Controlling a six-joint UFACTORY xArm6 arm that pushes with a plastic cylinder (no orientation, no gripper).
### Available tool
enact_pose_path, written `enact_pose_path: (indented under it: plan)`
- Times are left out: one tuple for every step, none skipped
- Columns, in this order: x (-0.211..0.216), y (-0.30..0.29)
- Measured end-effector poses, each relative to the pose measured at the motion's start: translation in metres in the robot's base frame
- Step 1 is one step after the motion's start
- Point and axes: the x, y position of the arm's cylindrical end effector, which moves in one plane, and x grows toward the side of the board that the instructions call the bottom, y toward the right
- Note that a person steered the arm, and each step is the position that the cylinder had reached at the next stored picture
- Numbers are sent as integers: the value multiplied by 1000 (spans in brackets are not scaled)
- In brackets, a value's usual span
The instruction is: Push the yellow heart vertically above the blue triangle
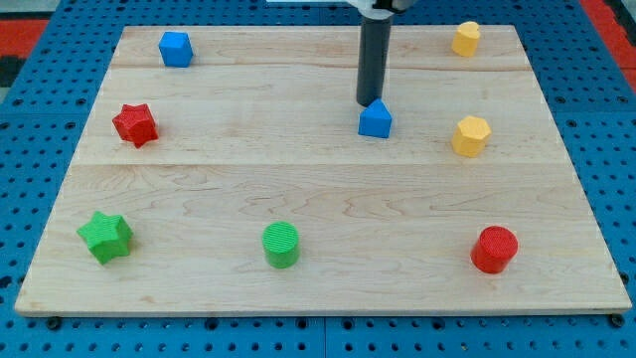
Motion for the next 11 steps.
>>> enact_pose_path:
  plan:
    - [27,-3]
    - [34,-2]
    - [10,9]
    - [-25,76]
    - [-51,140]
    - [-116,212]
    - [-126,139]
    - [-143,81]
    - [-150,60]
    - [-122,26]
    - [-119,-26]
